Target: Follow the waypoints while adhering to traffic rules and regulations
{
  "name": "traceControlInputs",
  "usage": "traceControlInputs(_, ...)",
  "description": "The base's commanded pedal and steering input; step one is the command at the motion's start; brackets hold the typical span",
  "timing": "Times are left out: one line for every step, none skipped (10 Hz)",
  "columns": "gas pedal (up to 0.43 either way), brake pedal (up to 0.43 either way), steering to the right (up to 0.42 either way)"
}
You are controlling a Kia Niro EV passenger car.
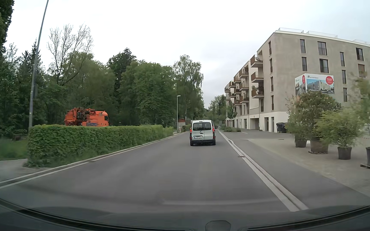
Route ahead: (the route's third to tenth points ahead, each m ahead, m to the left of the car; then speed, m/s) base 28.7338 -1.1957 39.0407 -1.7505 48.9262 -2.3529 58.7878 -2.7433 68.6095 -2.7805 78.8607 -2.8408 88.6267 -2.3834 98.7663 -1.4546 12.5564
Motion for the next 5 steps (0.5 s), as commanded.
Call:
traceControlInputs(0.157, 0.000, 0.021)
traceControlInputs(0.157, 0.000, 0.018)
traceControlInputs(0.150, 0.000, 0.015)
traceControlInputs(0.150, 0.000, 0.014)
traceControlInputs(0.150, 0.000, 0.013)
